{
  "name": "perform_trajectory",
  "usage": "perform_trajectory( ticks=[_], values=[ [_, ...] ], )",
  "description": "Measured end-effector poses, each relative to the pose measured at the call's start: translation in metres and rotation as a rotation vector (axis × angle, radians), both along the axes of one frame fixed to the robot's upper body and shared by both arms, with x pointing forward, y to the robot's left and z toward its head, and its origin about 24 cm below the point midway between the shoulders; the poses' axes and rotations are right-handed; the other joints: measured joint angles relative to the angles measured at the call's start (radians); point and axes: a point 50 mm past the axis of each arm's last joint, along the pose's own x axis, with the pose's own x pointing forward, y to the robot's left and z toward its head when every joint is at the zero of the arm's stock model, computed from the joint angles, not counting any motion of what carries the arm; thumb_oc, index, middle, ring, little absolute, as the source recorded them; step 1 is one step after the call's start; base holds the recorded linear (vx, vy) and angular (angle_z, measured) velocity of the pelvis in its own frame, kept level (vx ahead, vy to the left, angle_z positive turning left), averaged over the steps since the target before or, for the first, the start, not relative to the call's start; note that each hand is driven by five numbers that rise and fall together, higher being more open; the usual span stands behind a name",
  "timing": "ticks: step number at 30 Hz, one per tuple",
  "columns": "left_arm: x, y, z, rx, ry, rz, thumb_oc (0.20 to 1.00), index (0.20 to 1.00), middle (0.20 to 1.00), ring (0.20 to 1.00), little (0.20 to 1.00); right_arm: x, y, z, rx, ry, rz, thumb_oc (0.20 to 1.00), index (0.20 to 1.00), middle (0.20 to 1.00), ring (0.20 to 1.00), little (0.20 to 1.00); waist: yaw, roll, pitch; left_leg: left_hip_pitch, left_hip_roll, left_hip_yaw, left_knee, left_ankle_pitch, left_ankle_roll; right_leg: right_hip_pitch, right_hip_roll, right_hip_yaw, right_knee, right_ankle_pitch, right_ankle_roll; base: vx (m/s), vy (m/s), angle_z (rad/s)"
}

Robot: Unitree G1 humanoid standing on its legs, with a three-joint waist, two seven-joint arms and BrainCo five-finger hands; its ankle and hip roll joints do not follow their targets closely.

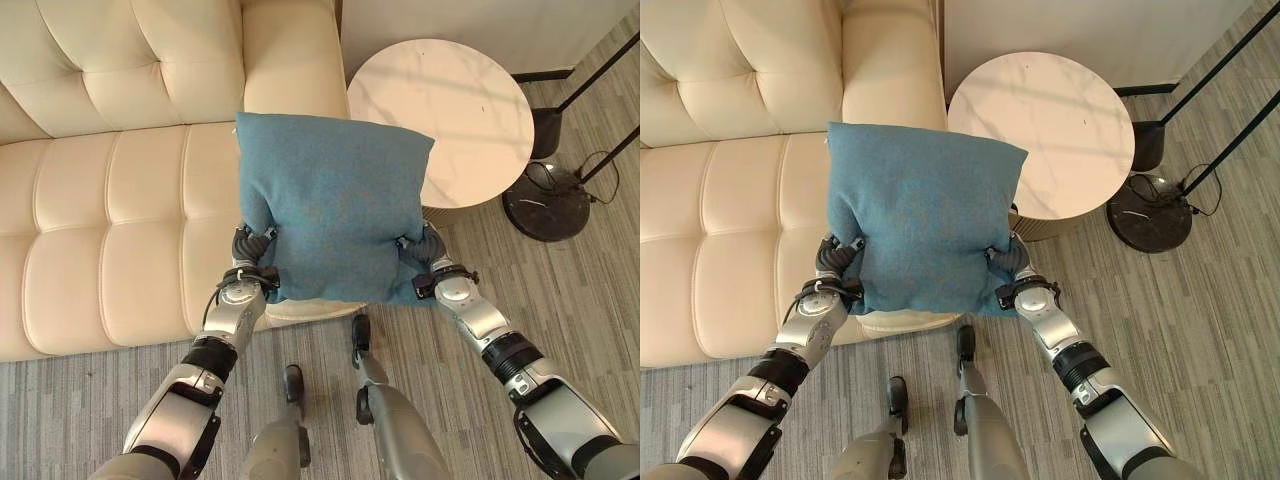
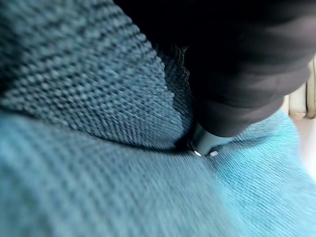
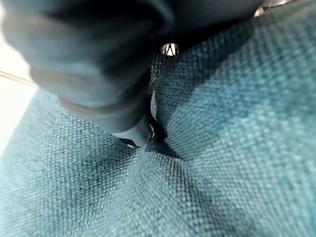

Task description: Pick up all the scattered cushions and arrange them neatly on the sofa.

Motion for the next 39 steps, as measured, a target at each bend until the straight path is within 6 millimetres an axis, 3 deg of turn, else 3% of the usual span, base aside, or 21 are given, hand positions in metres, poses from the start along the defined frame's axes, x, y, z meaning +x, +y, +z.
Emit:
perform_trajectory(
  ticks=[5,11,15,19,21,22,23,24,26,27,28,29,30,32,34,36,38,39],
  values=[
    [-0.02,0.003,-0.006,-0.056,-0.023,0.007,0.2,0.2,0.2,0.2,0.2,-0.02,-0.001,-0.007,0.074,-0.002,0.016,0.2,0.2,0.2,0.2,0.2,-0.005,-0.001,-0.005,0.063,-0.004,0.035,-0.001,-0.011,0.008,0.052,0.002,0.024,0.0,-0.024,0.029,0.05,0.031,-0.17],
    [-0.058,0.014,-0.008,-0.118,-0.079,0.041,0.2,0.2,0.2,0.2,0.2,-0.048,0.0,0.01,0.189,-0.095,0.109,0.2,0.2,0.2,0.2,0.2,-0.018,0.003,-0.031,0.125,0.003,0.047,-0.001,-0.017,0.005,0.105,0.012,0.042,0.0,-0.027,0.023,0.05,0.067,-0.1],
    [-0.069,0.021,-0.012,-0.114,-0.078,0.069,0.2,0.2,0.2,0.2,0.2,-0.058,0.007,0.012,0.274,-0.11,0.172,0.2,0.2,0.2,0.2,0.2,-0.017,0.012,-0.098,0.139,-0.001,0.05,-0.001,-0.02,0.007,0.119,0.008,0.043,0.0,-0.042,0.006,-0.05,0.072,0.0],
    [-0.094,0.03,-0.017,-0.107,-0.084,0.098,0.2,0.2,0.2,0.2,0.2,-0.08,0.013,0.012,0.397,-0.117,0.231,0.2,0.2,0.2,0.2,0.2,-0.011,0.013,-0.122,0.15,-0.011,0.051,0.0,-0.021,0.01,0.132,0.004,0.049,0.0,-0.018,0.037,-0.23,0.027,-0.04],
    [-0.095,0.033,-0.018,-0.09,-0.081,0.104,0.2,0.2,0.2,0.2,0.2,-0.081,0.015,0.012,0.404,-0.122,0.251,0.2,0.2,0.2,0.2,0.2,-0.005,0.002,-0.123,0.137,-0.022,0.07,0.013,-0.019,0.021,0.124,-0.009,0.059,0.0,-0.015,0.06,-0.37,-0.026,-0.07],
    [-0.095,0.033,-0.016,-0.083,-0.09,0.098,0.2,0.2,0.2,0.2,0.2,-0.081,0.014,0.013,0.412,-0.131,0.245,0.2,0.2,0.2,0.2,0.2,0.0,-0.006,-0.125,0.109,-0.028,0.073,0.045,-0.023,0.028,0.109,-0.017,0.069,-0.003,-0.034,0.09,-0.31,0.011,-0.19],
    [-0.093,0.031,-0.013,-0.083,-0.106,0.086,0.2,0.2,0.2,0.2,0.2,-0.078,0.008,0.017,0.405,-0.158,0.227,0.2,0.2,0.2,0.2,0.2,0.021,0.036,-0.117,0.061,0.028,0.079,0.076,-0.016,0.044,0.053,0.004,0.019,0.087,-0.147,0.132,-0.29,-0.03,-0.09],
    [-0.092,0.03,-0.012,-0.084,-0.114,0.073,0.2,0.2,0.2,0.2,0.2,-0.08,0.004,0.015,0.408,-0.151,0.206,0.2,0.2,0.2,0.2,0.2,0.029,0.064,-0.1,0.052,0.073,0.065,0.088,-0.01,0.042,0.031,0.017,-0.036,0.379,-0.234,0.08,-0.25,-0.088,0.03],
    [-0.094,0.032,-0.013,-0.075,-0.104,0.073,0.2,0.2,0.2,0.2,0.2,-0.081,0.003,0.013,0.406,-0.145,0.203,0.2,0.2,0.2,0.2,0.2,0.046,0.063,-0.099,0.061,0.084,0.046,0.102,-0.007,0.046,0.087,0.006,-0.009,0.504,-0.392,0.095,-0.16,-0.179,0.29],
    [-0.094,0.032,-0.013,-0.074,-0.107,0.068,0.2,0.2,0.2,0.2,0.2,-0.08,0.001,0.013,0.399,-0.149,0.199,0.2,0.2,0.2,0.2,0.2,0.06,0.07,-0.095,0.059,0.098,0.027,0.115,-0.004,0.042,0.122,0.008,0.003,0.571,-0.457,0.124,-0.11,-0.196,0.32],
    [-0.094,0.031,-0.011,-0.076,-0.117,0.064,0.2,0.2,0.2,0.2,0.2,-0.08,0.0,0.014,0.393,-0.15,0.2,0.2,0.2,0.2,0.2,0.2,0.083,0.066,-0.097,0.053,0.102,0.015,0.123,0.002,0.032,0.193,0.009,0.032,0.531,-0.509,0.148,-0.13,-0.19,0.25],
    [-0.094,0.032,-0.009,-0.074,-0.125,0.06,0.2,0.2,0.2,0.2,0.2,-0.08,0.001,0.014,0.393,-0.153,0.201,0.2,0.2,0.2,0.2,0.2,0.094,0.053,-0.101,0.043,0.1,0.012,0.129,0.004,0.027,0.238,0.015,0.062,0.434,-0.527,0.12,-0.08,-0.117,0.09],
    [-0.095,0.032,-0.008,-0.075,-0.13,0.063,0.2,0.2,0.2,0.2,0.2,-0.079,0.002,0.016,0.388,-0.16,0.204,0.2,0.2,0.2,0.2,0.2,0.108,0.059,-0.099,0.036,0.102,0.007,0.124,0.013,0.026,0.275,0.032,0.07,0.356,-0.493,0.018,-0.11,-0.138,0.08],
    [-0.097,0.03,-0.009,-0.081,-0.128,0.058,0.2,0.2,0.2,0.2,0.2,-0.078,-0.002,0.017,0.366,-0.169,0.195,0.2,0.2,0.2,0.2,0.2,0.115,0.085,-0.101,-0.005,0.148,-0.016,0.116,0.071,-0.009,0.311,0.08,0.04,0.234,-0.4,-0.02,-0.33,-0.157,0.33],
    [-0.097,0.026,-0.01,-0.084,-0.121,0.04,0.2,0.2,0.2,0.2,0.2,-0.079,-0.008,0.017,0.358,-0.171,0.177,0.2,0.2,0.2,0.2,0.2,0.107,0.088,-0.1,-0.039,0.162,-0.041,0.12,0.097,-0.042,0.298,0.1,0.007,0.232,-0.388,-0.032,-0.33,-0.073,0.59],
    [-0.094,0.015,-0.01,-0.087,-0.122,-0.013,0.2,0.2,0.2,0.2,0.2,-0.081,-0.018,0.012,0.348,-0.157,0.133,0.2,0.2,0.2,0.2,0.2,0.094,0.086,-0.1,-0.086,0.155,-0.095,0.126,0.141,-0.05,0.272,0.091,-0.037,0.236,-0.387,-0.035,-0.2,-0.008,0.63],
    [-0.096,0.012,-0.014,-0.09,-0.104,-0.027,0.2,0.2,0.2,0.2,0.2,-0.081,-0.02,0.012,0.331,-0.155,0.135,0.2,0.2,0.2,0.2,0.2,0.086,0.085,-0.1,-0.103,0.139,-0.098,0.117,0.207,-0.104,0.247,0.069,-0.059,0.257,-0.382,-0.05,-0.12,0.031,0.17],
    [-0.096,0.01,-0.014,-0.089,-0.104,-0.036,0.2,0.2,0.2,0.2,0.2,-0.082,-0.022,0.012,0.325,-0.154,0.13,0.2,0.2,0.2,0.2,0.2,0.07,0.086,-0.1,-0.119,0.124,-0.094,0.127,0.224,-0.094,0.241,0.053,-0.066,0.255,-0.393,-0.041,-0.06,0.064,0.29]
  ],
)
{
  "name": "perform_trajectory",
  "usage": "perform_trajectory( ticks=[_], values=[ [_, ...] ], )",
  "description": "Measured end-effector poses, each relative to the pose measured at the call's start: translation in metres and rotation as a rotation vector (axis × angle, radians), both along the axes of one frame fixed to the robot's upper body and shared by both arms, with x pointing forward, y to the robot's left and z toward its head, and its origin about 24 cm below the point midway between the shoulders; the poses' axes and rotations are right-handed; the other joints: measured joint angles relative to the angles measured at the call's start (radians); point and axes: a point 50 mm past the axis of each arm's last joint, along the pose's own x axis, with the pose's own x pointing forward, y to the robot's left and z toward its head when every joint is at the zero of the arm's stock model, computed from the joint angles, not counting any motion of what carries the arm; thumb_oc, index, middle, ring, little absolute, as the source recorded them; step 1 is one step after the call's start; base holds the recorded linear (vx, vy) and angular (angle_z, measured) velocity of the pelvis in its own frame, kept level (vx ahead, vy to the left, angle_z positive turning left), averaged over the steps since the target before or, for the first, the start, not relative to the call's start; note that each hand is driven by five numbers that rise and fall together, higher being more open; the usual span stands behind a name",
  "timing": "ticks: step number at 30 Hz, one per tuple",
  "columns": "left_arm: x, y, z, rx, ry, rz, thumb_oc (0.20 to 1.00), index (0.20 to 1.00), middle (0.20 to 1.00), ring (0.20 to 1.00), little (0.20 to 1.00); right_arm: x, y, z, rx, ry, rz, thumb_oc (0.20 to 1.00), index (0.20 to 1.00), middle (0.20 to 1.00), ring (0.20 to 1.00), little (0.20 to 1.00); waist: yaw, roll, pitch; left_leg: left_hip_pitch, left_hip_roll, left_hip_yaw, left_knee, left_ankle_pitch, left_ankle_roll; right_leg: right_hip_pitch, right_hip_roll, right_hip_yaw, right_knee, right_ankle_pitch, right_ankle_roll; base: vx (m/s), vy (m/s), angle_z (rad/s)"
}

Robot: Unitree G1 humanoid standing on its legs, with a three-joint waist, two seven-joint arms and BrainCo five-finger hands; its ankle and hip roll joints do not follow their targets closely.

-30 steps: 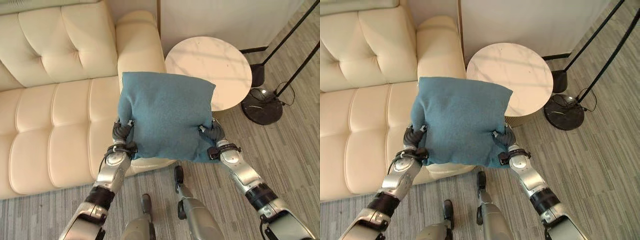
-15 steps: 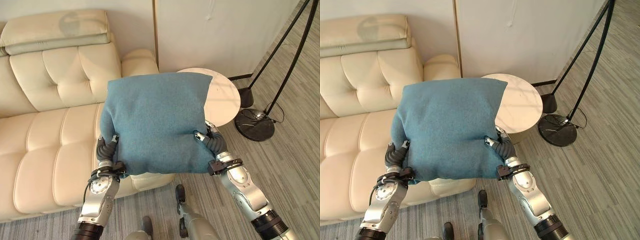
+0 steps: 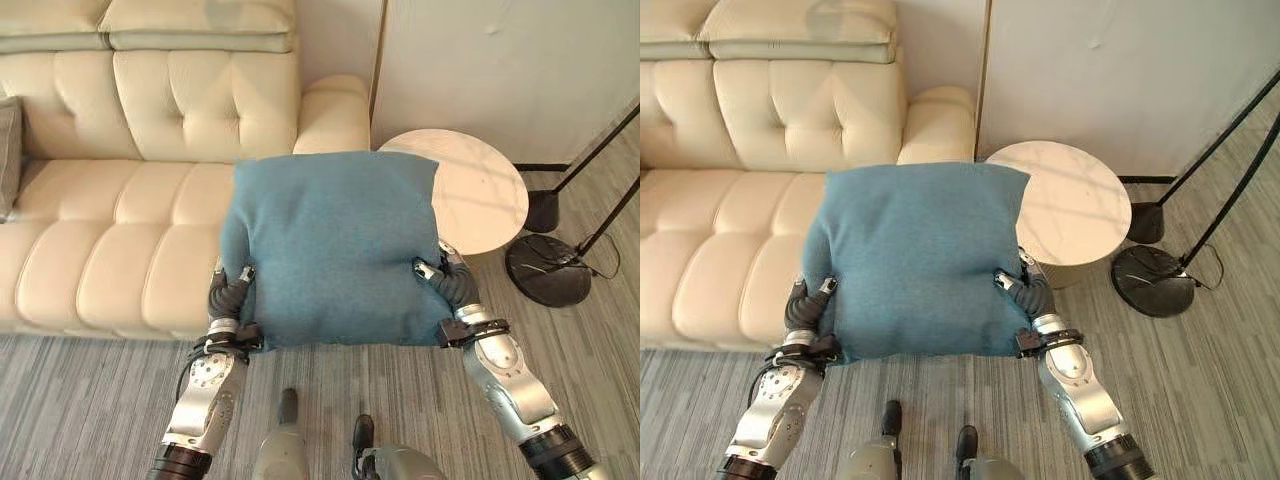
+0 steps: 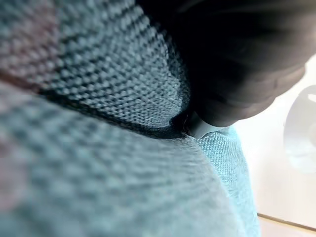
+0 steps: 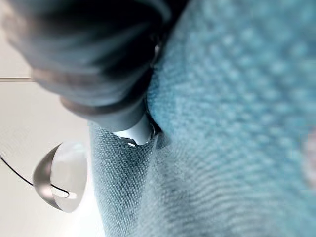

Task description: Pick up all the scattered cushions and arrange them neatly on the sofa.

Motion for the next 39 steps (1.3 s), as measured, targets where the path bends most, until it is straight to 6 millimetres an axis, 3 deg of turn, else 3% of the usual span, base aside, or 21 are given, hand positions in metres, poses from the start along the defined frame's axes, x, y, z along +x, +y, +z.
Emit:
perform_trajectory(
  ticks=[1,2,3,4,5,6,7,8,9,13,19,24,29,30,32,33,34,35,36,38,39],
  values=[
    [0.0,-0.001,0.0,0.0,0.001,-0.005,0.2,0.2,0.2,0.2,0.2,0.0,-0.002,0.0,-0.004,0.002,-0.005,0.2,0.2,0.2,0.2,0.2,-0.006,-0.001,0.0,-0.002,-0.013,0.002,0.006,0.007,0.005,-0.007,-0.013,-0.001,0.006,0.007,-0.013,-0.05,0.071,0.25],
    [0.0,-0.001,-0.001,-0.001,0.002,-0.007,0.2,0.2,0.2,0.2,0.2,-0.001,-0.003,-0.001,-0.004,0.002,-0.007,0.2,0.2,0.2,0.2,0.2,-0.017,-0.015,0.004,-0.007,-0.029,0.005,0.058,-0.068,0.032,0.0,-0.045,-0.016,0.002,0.023,-0.029,-0.05,0.093,0.32],
    [0.002,-0.003,-0.001,-0.002,0.002,-0.017,0.2,0.2,0.2,0.2,0.2,-0.004,-0.006,-0.002,0.0,0.008,-0.019,0.2,0.2,0.2,0.2,0.2,-0.031,-0.032,0.0,-0.011,-0.056,0.039,0.107,-0.15,0.057,0.013,-0.076,-0.033,-0.021,0.04,-0.019,-0.06,0.088,0.56],
    [0.004,-0.007,0.001,-0.005,-0.005,-0.034,0.2,0.2,0.2,0.2,0.2,-0.008,-0.009,-0.003,0.005,0.009,-0.033,0.2,0.2,0.2,0.2,0.2,-0.048,-0.038,-0.001,-0.004,-0.055,0.099,0.116,-0.187,0.071,0.033,-0.1,-0.063,-0.052,0.057,-0.009,-0.04,0.087,1.31],
    [0.01,-0.018,0.005,-0.009,-0.025,-0.082,0.2,0.2,0.2,0.2,0.2,-0.014,-0.02,-0.002,0.01,0.005,-0.076,0.2,0.2,0.2,0.2,0.2,-0.084,-0.032,-0.004,0.014,-0.013,0.208,0.11,-0.227,0.08,0.056,-0.127,-0.136,-0.075,0.066,-0.001,0.07,0.082,1.48],
    [0.012,-0.022,0.008,-0.017,-0.037,-0.096,0.2,0.2,0.2,0.2,0.2,-0.014,-0.024,-0.002,0.01,0.004,-0.092,0.2,0.2,0.2,0.2,0.2,-0.101,-0.026,-0.007,0.021,0.011,0.245,0.102,-0.222,0.087,0.057,-0.131,-0.161,-0.068,0.059,0.01,0.07,0.088,1.36],
    [0.013,-0.025,0.009,-0.027,-0.044,-0.101,0.2,0.2,0.2,0.2,0.2,-0.014,-0.027,-0.001,0.006,0.0,-0.103,0.2,0.2,0.2,0.2,0.2,-0.099,-0.012,-0.009,0.033,0.036,0.242,0.092,-0.183,0.115,0.048,-0.126,-0.166,-0.046,0.049,0.022,0.09,0.114,0.68],
    [0.011,-0.027,0.006,-0.039,-0.036,-0.103,0.2,0.2,0.2,0.2,0.2,-0.015,-0.03,-0.001,-0.005,0.0,-0.106,0.2,0.2,0.2,0.2,0.2,-0.099,0.02,-0.023,0.048,0.066,0.244,0.063,-0.148,0.141,0.05,-0.113,-0.191,-0.041,0.044,0.034,0.02,0.115,0.75],
    [0.01,-0.031,0.004,-0.041,-0.026,-0.117,0.2,0.2,0.2,0.2,0.2,-0.017,-0.033,-0.002,-0.004,0.001,-0.119,0.2,0.2,0.2,0.2,0.2,-0.113,0.049,-0.037,0.075,0.061,0.232,-0.002,-0.146,0.106,0.049,-0.119,-0.223,-0.013,0.029,0.058,0.08,0.151,0.82],
    [0.006,-0.014,0.001,0.013,-0.006,-0.091,0.2,0.2,0.2,0.2,0.2,-0.016,-0.018,-0.004,0.04,0.002,-0.085,0.2,0.2,0.2,0.2,0.2,-0.085,0.024,-0.05,0.076,-0.028,0.225,-0.039,-0.141,0.127,0.019,-0.187,-0.161,0.004,0.022,0.114,0.12,0.174,0.24],
    [0.006,-0.001,0.004,0.086,-0.01,-0.071,0.2,0.2,0.2,0.2,0.2,-0.017,-0.005,-0.008,0.077,0.015,-0.056,0.2,0.2,0.2,0.2,0.2,-0.058,-0.02,-0.064,0.094,-0.075,0.249,-0.042,-0.16,0.156,0.061,-0.215,-0.121,-0.089,0.082,0.156,0.07,0.189,-0.08],
    [0.006,0.001,0.004,0.091,-0.011,-0.07,0.2,0.2,0.2,0.2,0.2,-0.017,-0.002,-0.008,0.097,0.015,-0.052,0.2,0.2,0.2,0.2,0.2,-0.059,-0.055,-0.066,0.088,-0.094,0.25,-0.039,-0.173,0.17,0.055,-0.226,-0.11,-0.09,0.091,0.161,0.04,0.206,-0.04],
    [0.01,-0.002,0.002,0.082,-0.003,-0.069,0.2,0.2,0.2,0.2,0.2,-0.016,-0.001,-0.009,0.101,0.017,-0.047,0.2,0.2,0.2,0.2,0.2,-0.066,-0.046,-0.06,0.052,-0.113,0.204,-0.012,-0.189,0.194,-0.008,-0.257,-0.104,0.059,0.072,0.159,0.1,0.156,0.3],
    [0.01,-0.001,0.0,0.08,0.002,-0.064,0.2,0.2,0.2,0.2,0.2,-0.015,-0.001,-0.009,0.097,0.018,-0.041,0.2,0.2,0.2,0.2,0.2,-0.07,-0.035,-0.051,0.068,-0.106,0.166,-0.028,-0.187,0.216,-0.086,-0.252,-0.048,0.201,0.017,0.18,0.17,0.089,0.55],
    [0.01,0.003,0.002,0.093,-0.004,-0.058,0.2,0.2,0.2,0.2,0.2,-0.014,0.002,-0.007,0.101,0.014,-0.019,0.2,0.2,0.2,0.2,0.2,-0.071,-0.042,-0.043,0.072,-0.115,0.136,-0.044,-0.196,0.219,-0.148,-0.206,0.015,0.19,-0.033,0.185,0.16,0.068,0.34],
    [0.01,0.009,0.004,0.098,-0.011,-0.038,0.2,0.2,0.2,0.2,0.2,-0.011,0.006,-0.002,0.106,-0.003,0.003,0.2,0.2,0.2,0.2,0.2,-0.069,-0.054,-0.035,0.071,-0.116,0.131,-0.041,-0.195,0.218,-0.173,-0.176,0.038,0.151,-0.03,0.184,0.18,0.068,0.29],
    [0.01,0.011,0.005,0.105,-0.011,-0.035,0.2,0.2,0.2,0.2,0.2,-0.01,0.008,-0.001,0.109,-0.009,0.012,0.2,0.2,0.2,0.2,0.2,-0.072,-0.056,-0.033,0.066,-0.121,0.13,-0.042,-0.194,0.218,-0.179,-0.164,0.034,0.115,-0.015,0.173,0.38,0.12,0.82],
    [0.01,0.006,0.004,0.082,-0.012,-0.036,0.2,0.2,0.2,0.2,0.2,-0.01,0.005,-0.001,0.1,-0.013,0.011,0.2,0.2,0.2,0.2,0.2,-0.09,-0.046,-0.017,0.077,-0.132,0.079,-0.035,-0.198,0.229,-0.208,-0.12,0.088,0.08,0.038,0.164,0.39,0.094,0.92],
    [0.011,0.006,0.004,0.078,-0.018,-0.036,0.2,0.2,0.2,0.2,0.2,-0.009,0.005,0.001,0.098,-0.02,0.011,0.2,0.2,0.2,0.2,0.2,-0.092,-0.032,-0.005,0.077,-0.127,0.057,-0.035,-0.199,0.231,-0.221,-0.095,0.113,0.054,0.05,0.176,0.39,0.063,0.95],
    [0.011,0.006,0.005,0.079,-0.021,-0.036,0.2,0.2,0.2,0.2,0.2,-0.007,0.004,0.003,0.097,-0.029,0.011,0.2,0.2,0.2,0.2,0.2,-0.097,-0.024,0.017,0.083,-0.121,0.029,-0.036,-0.199,0.23,-0.248,-0.085,0.112,-0.028,0.087,0.182,0.37,-0.026,0.62],
    [0.01,0.006,0.003,0.08,-0.013,-0.036,0.2,0.2,0.2,0.2,0.2,-0.008,0.003,0.001,0.099,-0.021,0.008,0.2,0.2,0.2,0.2,0.2,-0.102,-0.031,0.032,0.109,-0.124,0.005,-0.042,-0.214,0.206,-0.242,-0.085,0.107,-0.071,0.108,0.178,0.36,-0.055,0.62]
  ],
)
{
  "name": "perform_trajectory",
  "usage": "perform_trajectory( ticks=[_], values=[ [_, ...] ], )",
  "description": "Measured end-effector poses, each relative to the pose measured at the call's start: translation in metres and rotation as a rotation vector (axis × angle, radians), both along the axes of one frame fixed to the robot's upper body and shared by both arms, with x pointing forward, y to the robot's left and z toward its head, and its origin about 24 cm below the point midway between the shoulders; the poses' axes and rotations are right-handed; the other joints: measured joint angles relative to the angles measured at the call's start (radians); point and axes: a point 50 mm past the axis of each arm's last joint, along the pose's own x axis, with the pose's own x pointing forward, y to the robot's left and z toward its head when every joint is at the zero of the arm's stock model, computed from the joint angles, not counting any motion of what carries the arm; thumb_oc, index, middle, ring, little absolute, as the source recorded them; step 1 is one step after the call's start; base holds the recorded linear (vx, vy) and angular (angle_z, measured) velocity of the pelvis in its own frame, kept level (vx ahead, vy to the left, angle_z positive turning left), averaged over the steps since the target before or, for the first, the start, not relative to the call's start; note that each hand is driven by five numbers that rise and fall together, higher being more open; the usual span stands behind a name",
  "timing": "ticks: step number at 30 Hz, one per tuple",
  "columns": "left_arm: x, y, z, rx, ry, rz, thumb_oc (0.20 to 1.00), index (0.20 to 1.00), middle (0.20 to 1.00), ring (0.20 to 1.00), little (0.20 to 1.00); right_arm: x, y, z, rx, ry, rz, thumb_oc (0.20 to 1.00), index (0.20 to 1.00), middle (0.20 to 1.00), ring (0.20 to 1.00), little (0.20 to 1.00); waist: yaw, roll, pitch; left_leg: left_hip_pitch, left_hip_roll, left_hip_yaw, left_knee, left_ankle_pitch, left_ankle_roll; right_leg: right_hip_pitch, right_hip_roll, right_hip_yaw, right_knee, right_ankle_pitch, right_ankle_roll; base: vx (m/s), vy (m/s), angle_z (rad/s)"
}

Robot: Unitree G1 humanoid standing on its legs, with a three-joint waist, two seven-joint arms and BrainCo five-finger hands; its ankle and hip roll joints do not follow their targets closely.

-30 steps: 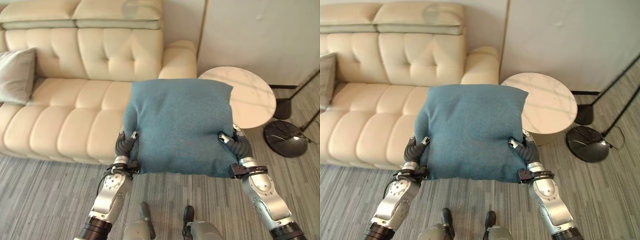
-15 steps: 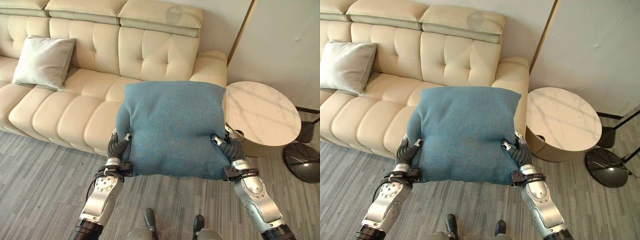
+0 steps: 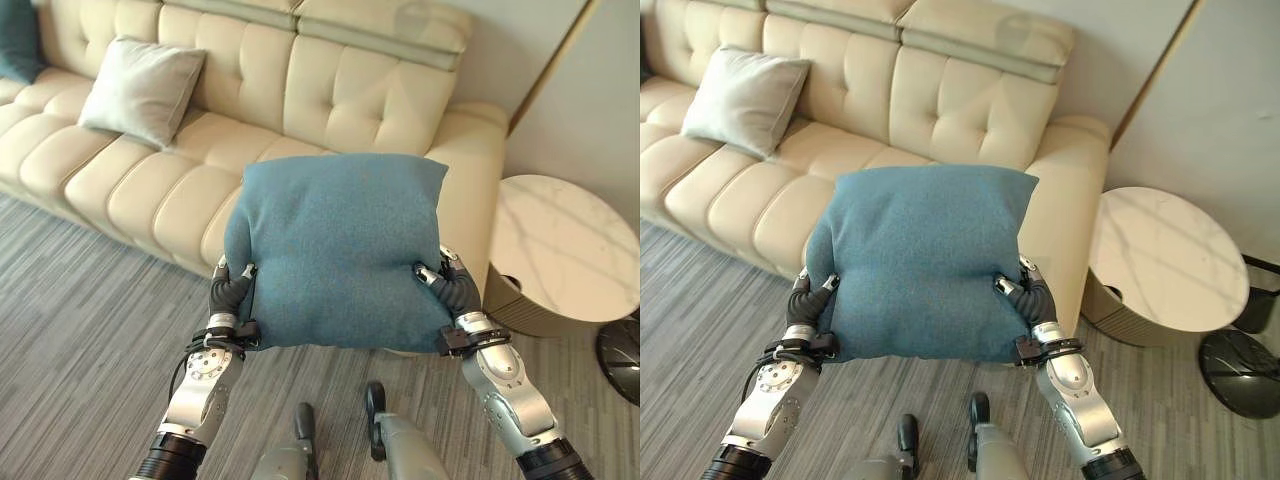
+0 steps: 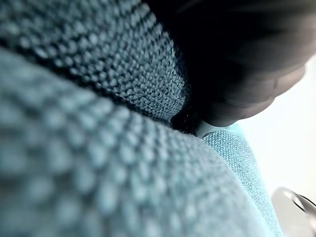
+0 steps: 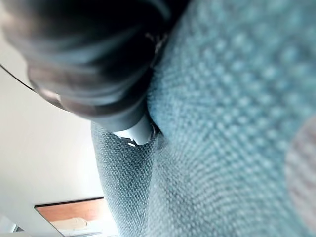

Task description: Pick up all the scattered cushions and arrange them neatly on the sofa.

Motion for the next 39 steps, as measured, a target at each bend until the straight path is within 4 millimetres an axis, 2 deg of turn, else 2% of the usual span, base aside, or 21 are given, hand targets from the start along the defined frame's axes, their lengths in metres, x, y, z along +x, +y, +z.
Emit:
perform_trajectory(
  ticks=[3,7,8,10,12,14,15,16,18,21,24,26,27,28,30,32,34,36,37,38,39],
  values=[
    [-0.009,0.002,-0.01,0.002,0.041,0.007,0.2,0.2,0.2,0.2,0.2,-0.005,-0.001,-0.01,-0.004,0.037,0.007,0.2,0.2,0.2,0.2,0.2,-0.002,-0.034,-0.011,0.084,-0.006,-0.033,-0.032,-0.032,-0.055,0.032,-0.015,-0.027,0.033,0.023,-0.015,0.3,-0.134,0.46],
    [-0.008,-0.004,-0.009,-0.021,0.03,-0.002,0.2,0.2,0.2,0.2,0.2,-0.003,-0.012,-0.013,-0.039,0.052,-0.011,0.2,0.2,0.2,0.2,0.2,-0.033,0.002,-0.029,0.081,0.099,-0.09,0.049,-0.104,-0.12,0.072,0.07,-0.083,0.069,0.029,-0.045,0.27,-0.164,0.36],
    [-0.007,-0.007,-0.009,-0.023,0.028,-0.016,0.2,0.2,0.2,0.2,0.2,-0.004,-0.014,-0.013,-0.043,0.053,-0.018,0.2,0.2,0.2,0.2,0.2,-0.049,-0.004,-0.033,0.057,0.102,-0.086,0.121,-0.122,-0.146,0.078,0.072,-0.093,0.069,0.037,-0.062,0.23,-0.178,0.53],
    [-0.005,-0.017,-0.009,-0.029,0.029,-0.062,0.2,0.2,0.2,0.2,0.2,-0.002,-0.029,-0.009,-0.063,0.036,-0.063,0.2,0.2,0.2,0.2,0.2,-0.073,-0.007,-0.038,-0.035,0.098,-0.068,0.437,-0.139,-0.172,0.111,0.086,-0.103,0.063,0.002,-0.15,0.26,-0.183,0.33],
    [-0.004,-0.022,-0.008,-0.04,0.02,-0.077,0.2,0.2,0.2,0.2,0.2,-0.002,-0.033,-0.008,-0.076,0.037,-0.075,0.2,0.2,0.2,0.2,0.2,-0.077,-0.01,-0.039,-0.109,0.101,-0.059,0.609,-0.147,-0.172,0.128,0.091,-0.087,0.069,0.01,-0.18,0.23,-0.068,0.04],
    [-0.003,-0.022,-0.006,-0.047,0.013,-0.075,0.2,0.2,0.2,0.2,0.2,-0.002,-0.036,-0.007,-0.081,0.033,-0.082,0.2,0.2,0.2,0.2,0.2,-0.08,-0.02,-0.038,-0.133,0.094,-0.01,0.576,-0.165,-0.146,0.174,0.095,-0.048,0.027,0.013,-0.178,0.25,0.035,-0.41],
    [-0.001,-0.022,-0.005,-0.046,0.006,-0.077,0.2,0.2,0.2,0.2,0.2,-0.001,-0.036,-0.006,-0.076,0.026,-0.088,0.2,0.2,0.2,0.2,0.2,-0.075,-0.029,-0.041,-0.131,0.093,0.021,0.393,-0.16,-0.141,0.219,0.096,-0.019,-0.017,0.035,-0.168,0.28,0.139,-0.55],
    [-0.001,-0.022,-0.004,-0.045,0.004,-0.077,0.2,0.2,0.2,0.2,0.2,-0.001,-0.036,-0.005,-0.076,0.022,-0.087,0.2,0.2,0.2,0.2,0.2,-0.075,-0.029,-0.04,-0.125,0.097,0.018,0.329,-0.154,-0.148,0.23,0.099,-0.016,-0.019,0.052,-0.19,0.23,0.167,-0.71],
    [0.001,-0.02,-0.001,-0.021,-0.011,-0.076,0.2,0.2,0.2,0.2,0.2,-0.001,-0.033,-0.006,-0.05,0.023,-0.096,0.2,0.2,0.2,0.2,0.2,-0.076,-0.028,-0.042,-0.137,0.122,-0.036,0.07,-0.073,-0.154,0.305,0.135,0.048,-0.059,0.032,-0.16,0.34,0.342,-0.85],
    [0.003,-0.019,-0.002,0.008,-0.006,-0.077,0.2,0.2,0.2,0.2,0.2,-0.001,-0.033,-0.01,-0.048,0.033,-0.114,0.2,0.2,0.2,0.2,0.2,-0.048,-0.033,-0.045,-0.155,0.144,-0.127,0.028,-0.018,-0.154,0.33,0.171,0.138,-0.041,0.016,-0.158,0.25,0.307,-0.98],
    [0.009,-0.02,0.0,0.012,-0.011,-0.079,0.2,0.2,0.2,0.2,0.2,0.001,-0.033,-0.008,-0.071,0.023,-0.132,0.2,0.2,0.2,0.2,0.2,-0.06,-0.033,-0.052,-0.119,0.164,-0.168,0.056,-0.001,-0.182,0.347,0.179,0.232,-0.041,0.011,-0.15,0.28,0.475,-0.76],
    [0.009,-0.02,0.0,0.012,-0.012,-0.078,0.2,0.2,0.2,0.2,0.2,0.002,-0.033,-0.007,-0.076,0.017,-0.135,0.2,0.2,0.2,0.2,0.2,-0.061,-0.033,-0.052,-0.109,0.159,-0.166,0.04,0.007,-0.175,0.347,0.17,0.233,-0.041,0.011,-0.151,0.16,0.356,-0.5],
    [0.008,-0.025,-0.003,0.015,0.002,-0.098,0.2,0.2,0.2,0.2,0.2,0.001,-0.038,-0.008,-0.113,0.017,-0.149,0.2,0.2,0.2,0.2,0.2,-0.072,-0.012,-0.051,-0.079,0.145,-0.091,0.01,0.032,-0.138,0.37,0.16,0.227,-0.039,0.01,-0.151,0.06,0.242,-0.22],
    [0.007,-0.028,-0.005,0.016,0.009,-0.106,0.2,0.2,0.2,0.2,0.2,0.001,-0.039,-0.009,-0.124,0.021,-0.152,0.2,0.2,0.2,0.2,0.2,-0.073,0.0,-0.052,-0.058,0.145,-0.082,-0.017,0.062,-0.111,0.378,0.161,0.222,-0.035,0.005,-0.144,0.07,0.329,-0.63],
    [0.008,-0.026,-0.003,0.021,0.003,-0.102,0.2,0.2,0.2,0.2,0.2,0.005,-0.036,-0.003,-0.154,-0.007,-0.138,0.2,0.2,0.2,0.2,0.2,-0.074,0.044,-0.066,0.006,0.136,-0.029,-0.035,0.102,-0.112,0.363,0.155,0.263,-0.01,-0.052,-0.104,0.03,0.325,-0.74],
    [0.012,-0.019,-0.001,0.04,-0.001,-0.085,0.2,0.2,0.2,0.2,0.2,0.006,-0.028,-0.004,-0.138,-0.005,-0.126,0.2,0.2,0.2,0.2,0.2,-0.078,0.022,-0.066,0.0,0.094,0.01,-0.024,0.097,-0.102,0.317,0.113,0.273,0.037,-0.067,-0.095,0.0,0.296,-0.87],
    [0.012,-0.003,0.001,0.066,0.0,-0.028,0.2,0.2,0.2,0.2,0.2,0.013,-0.008,0.0,-0.104,-0.022,-0.072,0.2,0.2,0.2,0.2,0.2,-0.004,0.011,-0.067,0.044,0.07,0.19,-0.047,0.072,-0.052,0.233,0.028,0.101,0.098,-0.107,-0.098,-0.01,0.312,-1.86],
    [0.014,0.002,0.003,0.079,-0.003,-0.013,0.2,0.2,0.2,0.2,0.2,0.012,-0.002,0.0,-0.103,-0.022,-0.049,0.2,0.2,0.2,0.2,0.2,-0.014,0.016,-0.066,0.047,0.023,0.206,-0.034,0.056,-0.03,0.249,-0.1,-0.017,0.093,-0.092,-0.062,0.05,0.322,-0.7],
    [0.014,0.001,0.004,0.079,-0.007,-0.014,0.2,0.2,0.2,0.2,0.2,0.012,-0.002,-0.001,-0.103,-0.019,-0.051,0.2,0.2,0.2,0.2,0.2,-0.017,0.016,-0.066,0.049,0.009,0.206,-0.033,0.043,-0.017,0.256,-0.12,-0.044,0.091,-0.085,-0.052,0.06,0.242,-0.11],
    [0.011,0.001,0.001,0.08,0.001,-0.013,0.2,0.2,0.2,0.2,0.2,0.009,-0.004,-0.004,-0.102,-0.004,-0.059,0.2,0.2,0.2,0.2,0.2,-0.017,0.013,-0.067,0.074,-0.002,0.208,-0.072,0.05,-0.025,0.268,-0.114,-0.042,0.121,-0.101,0.014,0.04,0.16,-0.15],
    [0.011,0.002,0.001,0.095,0.003,-0.012,0.2,0.2,0.2,0.2,0.2,0.009,-0.004,-0.005,-0.101,-0.003,-0.061,0.2,0.2,0.2,0.2,0.2,-0.016,0.013,-0.068,0.074,0.001,0.204,-0.08,0.06,-0.033,0.268,-0.096,-0.017,0.14,-0.114,0.013,0.02,0.125,-0.11]
  ],
)
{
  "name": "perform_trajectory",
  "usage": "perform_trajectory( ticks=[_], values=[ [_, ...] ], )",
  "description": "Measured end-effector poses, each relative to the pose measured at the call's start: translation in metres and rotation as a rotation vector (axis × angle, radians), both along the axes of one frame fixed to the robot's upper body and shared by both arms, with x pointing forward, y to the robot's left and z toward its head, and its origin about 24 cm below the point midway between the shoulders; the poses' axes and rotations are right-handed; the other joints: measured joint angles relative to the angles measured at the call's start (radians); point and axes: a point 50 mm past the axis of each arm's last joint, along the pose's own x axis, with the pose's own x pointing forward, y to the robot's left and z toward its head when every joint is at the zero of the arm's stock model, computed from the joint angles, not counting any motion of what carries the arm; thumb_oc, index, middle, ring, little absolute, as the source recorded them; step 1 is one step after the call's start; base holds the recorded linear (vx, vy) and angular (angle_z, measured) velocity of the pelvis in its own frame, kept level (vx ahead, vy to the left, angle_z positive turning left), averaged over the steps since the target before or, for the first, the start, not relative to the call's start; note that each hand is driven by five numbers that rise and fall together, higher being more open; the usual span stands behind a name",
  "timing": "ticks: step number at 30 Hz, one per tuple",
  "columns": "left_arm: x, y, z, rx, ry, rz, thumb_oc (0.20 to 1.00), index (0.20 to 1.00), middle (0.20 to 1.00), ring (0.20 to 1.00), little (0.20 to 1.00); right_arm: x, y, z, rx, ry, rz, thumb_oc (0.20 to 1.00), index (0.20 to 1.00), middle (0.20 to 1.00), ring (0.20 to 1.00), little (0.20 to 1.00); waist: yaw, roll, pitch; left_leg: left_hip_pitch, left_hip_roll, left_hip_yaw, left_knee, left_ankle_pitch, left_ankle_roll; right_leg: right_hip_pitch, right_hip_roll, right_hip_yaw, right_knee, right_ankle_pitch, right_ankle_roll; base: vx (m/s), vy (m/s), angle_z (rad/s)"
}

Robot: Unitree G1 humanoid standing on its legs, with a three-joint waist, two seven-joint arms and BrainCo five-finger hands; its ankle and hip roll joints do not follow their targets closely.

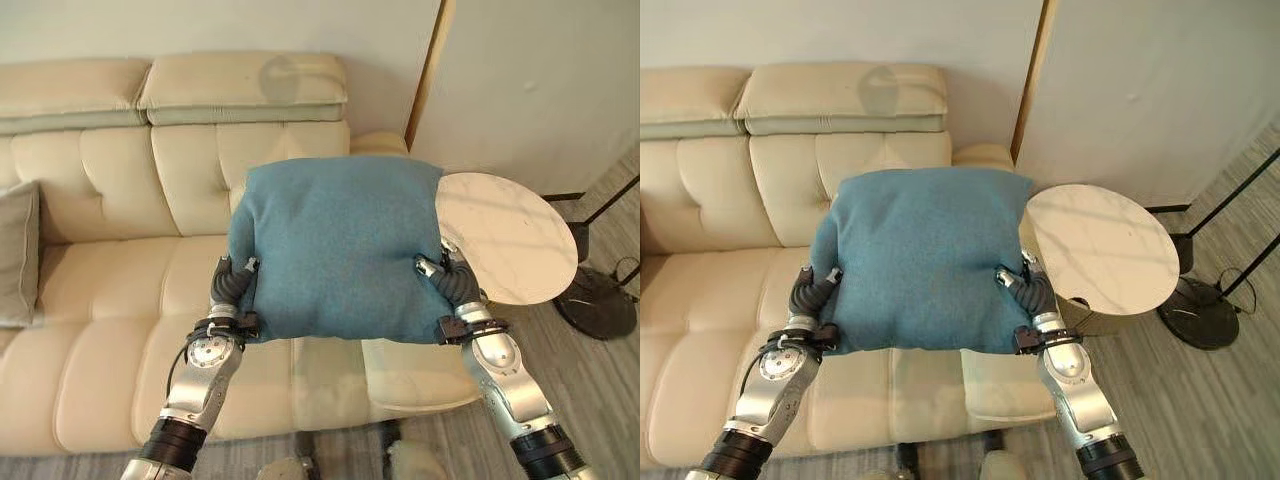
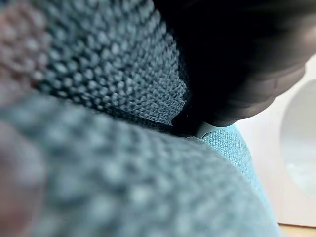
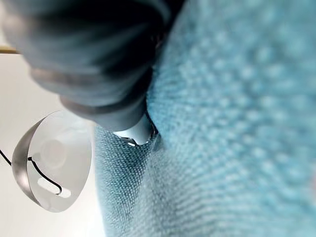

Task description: Pick up all the scattered cushions and arrange them neatly on the sofa.

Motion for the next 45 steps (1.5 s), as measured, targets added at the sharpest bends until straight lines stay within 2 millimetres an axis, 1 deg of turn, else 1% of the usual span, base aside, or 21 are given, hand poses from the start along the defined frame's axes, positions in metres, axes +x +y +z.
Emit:
perform_trajectory(
  ticks=[2,3,4,10,11,15,18,21,22,27,28,36,37,38,39,40,41,42,43,44,45],
  values=[
    [-0.003,0.003,-0.002,0.018,0.007,0.008,0.2,0.2,0.2,0.2,0.2,0.0,0.001,0.0,-0.001,0.001,0.004,0.2,0.2,0.2,0.2,0.2,0.014,-0.008,-0.004,-0.003,-0.006,0.022,-0.005,0.003,-0.003,-0.001,0.028,-0.015,-0.002,-0.01,-0.01,0.02,0.068,-0.17],
    [-0.006,0.006,-0.006,0.018,0.021,0.02,0.2,0.2,0.2,0.2,0.2,0.002,0.003,0.001,-0.004,-0.003,0.012,0.2,0.2,0.2,0.2,0.2,0.028,-0.001,-0.004,-0.004,-0.004,0.037,-0.006,0.004,-0.004,0.004,0.022,-0.049,-0.033,0.003,-0.043,0.08,-0.01,-0.31],
    [-0.01,0.006,-0.009,0.011,0.032,0.023,0.2,0.2,0.2,0.2,0.2,0.002,0.003,-0.001,-0.017,0.005,0.015,0.2,0.2,0.2,0.2,0.2,0.031,0.009,-0.006,-0.009,0.003,0.032,-0.007,0.007,-0.009,0.03,0.021,-0.081,-0.083,0.033,-0.043,0.09,-0.018,-0.08],
    [-0.012,0.004,-0.012,0.008,0.043,0.021,0.2,0.2,0.2,0.2,0.2,0.003,-0.001,-0.005,-0.054,0.021,0.002,0.2,0.2,0.2,0.2,0.2,0.051,0.025,-0.026,-0.05,0.023,-0.01,-0.007,0.023,-0.026,0.049,0.056,-0.093,-0.168,0.08,-0.068,0.06,-0.044,0.16],
    [-0.012,0.006,-0.011,0.021,0.042,0.021,0.2,0.2,0.2,0.2,0.2,0.005,0.001,-0.009,-0.061,0.039,0.001,0.2,0.2,0.2,0.2,0.2,0.055,0.034,-0.039,-0.07,0.026,-0.025,-0.006,0.041,-0.008,0.05,0.065,-0.106,-0.195,0.095,-0.07,-0.05,-0.034,0.26],
    [-0.005,0.008,-0.003,0.04,0.017,0.026,0.2,0.2,0.2,0.2,0.2,0.018,0.004,-0.006,-0.072,0.045,-0.01,0.2,0.2,0.2,0.2,0.2,0.06,0.05,-0.049,-0.126,0.03,-0.042,-0.006,0.057,-0.006,0.022,0.073,-0.126,-0.231,0.114,-0.078,-0.13,-0.026,0.16],
    [0.009,0.012,0.011,0.068,-0.03,0.043,0.2,0.2,0.2,0.2,0.2,0.032,0.012,0.011,-0.058,-0.014,-0.018,0.2,0.2,0.2,0.2,0.2,0.081,0.06,-0.05,-0.207,0.039,-0.044,-0.003,0.078,-0.006,-0.06,0.082,-0.125,-0.229,0.128,-0.081,-0.15,0.006,0.0],
    [0.032,0.017,0.032,0.106,-0.083,0.077,0.2,0.2,0.2,0.2,0.2,0.053,0.025,0.042,-0.037,-0.11,-0.026,0.2,0.2,0.2,0.2,0.2,0.087,0.086,-0.038,-0.296,0.047,-0.046,-0.003,0.101,-0.003,-0.152,0.085,-0.125,-0.22,0.14,-0.083,-0.11,0.03,0.0],
    [0.047,0.018,0.048,0.13,-0.12,0.098,0.2,0.2,0.2,0.2,0.2,0.065,0.03,0.064,-0.039,-0.175,-0.037,0.2,0.2,0.2,0.2,0.2,0.093,0.103,-0.028,-0.34,0.049,-0.046,-0.003,0.113,-0.004,-0.2,0.087,-0.124,-0.213,0.145,-0.077,-0.1,0.016,-0.03],
    [0.09,0.013,0.106,0.265,-0.251,0.136,0.2,0.2,0.2,0.2,0.2,0.1,0.043,0.122,-0.06,-0.307,-0.13,0.2,0.2,0.2,0.2,0.2,0.112,0.131,-0.011,-0.426,0.052,-0.049,-0.003,0.13,-0.013,-0.296,0.088,-0.122,-0.191,0.15,-0.071,-0.04,0.0,-0.01],
    [0.11,0.012,0.15,0.299,-0.341,0.176,0.2,0.2,0.2,0.2,0.2,0.113,0.047,0.164,-0.059,-0.4,-0.189,0.2,0.2,0.2,0.2,0.2,0.126,0.134,-0.009,-0.49,0.055,-0.056,-0.004,0.143,-0.03,-0.364,0.095,-0.123,-0.183,0.16,-0.076,0.0,-0.005,0.04],
    [0.13,0.01,0.267,0.476,-0.548,0.31,0.2,0.2,0.2,0.2,0.2,0.105,0.064,0.283,-0.208,-0.822,-0.458,0.2,0.2,0.2,0.2,0.2,0.124,0.136,-0.005,-0.677,0.057,-0.111,0.016,0.165,-0.03,-0.527,0.098,-0.143,-0.177,0.17,-0.085,0.03,-0.03,0.1],
    [0.13,0.013,0.278,0.505,-0.559,0.334,0.501,0.501,0.501,0.501,0.501,0.103,0.065,0.292,-0.229,-0.854,-0.477,0.762,0.762,0.762,0.762,0.762,0.126,0.136,-0.005,-0.698,0.057,-0.121,0.016,0.166,-0.03,-0.545,0.1,-0.143,-0.177,0.17,-0.085,0.03,-0.047,0.07],
    [0.13,0.014,0.286,0.536,-0.564,0.351,0.501,0.501,0.501,0.501,0.501,0.103,0.066,0.297,-0.252,-0.875,-0.487,0.762,0.762,0.762,0.762,0.762,0.126,0.136,-0.005,-0.712,0.058,-0.129,0.018,0.167,-0.03,-0.559,0.101,-0.143,-0.172,0.168,-0.085,0.03,-0.043,0.12],
    [0.129,0.015,0.299,0.573,-0.567,0.377,1.0,1.0,1.0,1.0,1.0,0.103,0.063,0.304,-0.28,-0.893,-0.517,1.0,1.0,1.0,1.0,1.0,0.126,0.136,-0.005,-0.738,0.059,-0.138,0.019,0.172,-0.029,-0.594,0.099,-0.142,-0.143,0.157,-0.082,0.03,-0.058,0.18],
    [0.13,0.014,0.302,0.618,-0.555,0.384,1.0,1.0,1.0,1.0,1.0,0.107,0.051,0.303,-0.309,-0.878,-0.561,1.0,1.0,1.0,1.0,1.0,0.127,0.136,-0.004,-0.755,0.059,-0.16,0.018,0.179,-0.02,-0.676,0.087,-0.122,-0.004,0.114,-0.077,0.03,-0.06,0.2],
    [0.132,0.016,0.297,0.657,-0.52,0.396,1.0,1.0,1.0,1.0,1.0,0.112,0.045,0.298,-0.334,-0.846,-0.583,1.0,1.0,1.0,1.0,1.0,0.124,0.135,-0.003,-0.761,0.055,-0.182,0.019,0.18,-0.018,-0.756,0.079,-0.094,0.105,0.064,-0.041,0.02,-0.066,0.59],
    [0.133,0.02,0.297,0.716,-0.493,0.396,1.0,1.0,1.0,1.0,1.0,0.117,0.032,0.295,-0.367,-0.804,-0.62,1.0,1.0,1.0,1.0,1.0,0.107,0.132,-0.004,-0.781,0.019,-0.195,0.019,0.18,-0.018,-0.769,0.066,-0.042,-0.059,0.112,-0.022,0.03,-0.022,0.49],
    [0.131,0.024,0.302,0.741,-0.499,0.402,1.0,1.0,1.0,1.0,1.0,0.118,0.021,0.295,-0.397,-0.796,-0.633,1.0,1.0,1.0,1.0,1.0,0.132,0.13,0.0,-0.812,0.031,-0.184,0.019,0.183,-0.022,-0.764,0.081,-0.045,-0.13,0.205,-0.081,0.06,-0.038,0.46],
    [0.129,0.038,0.299,0.746,-0.471,0.435,1.0,1.0,1.0,1.0,1.0,0.122,0.017,0.285,-0.414,-0.757,-0.612,1.0,1.0,1.0,1.0,1.0,0.133,0.119,0.008,-0.849,0.035,-0.183,0.061,0.179,-0.026,-0.765,0.085,-0.042,-0.155,0.218,-0.097,0.06,-0.014,0.26],
    [0.127,0.043,0.299,0.712,-0.471,0.437,1.0,1.0,1.0,1.0,1.0,0.127,0.013,0.273,-0.422,-0.701,-0.594,1.0,1.0,1.0,1.0,1.0,0.112,0.107,0.016,-0.955,0.021,-0.18,0.217,0.157,-0.045,-0.767,0.067,-0.04,-0.157,0.226,-0.107,0.04,-0.021,0.4]
  ],
)
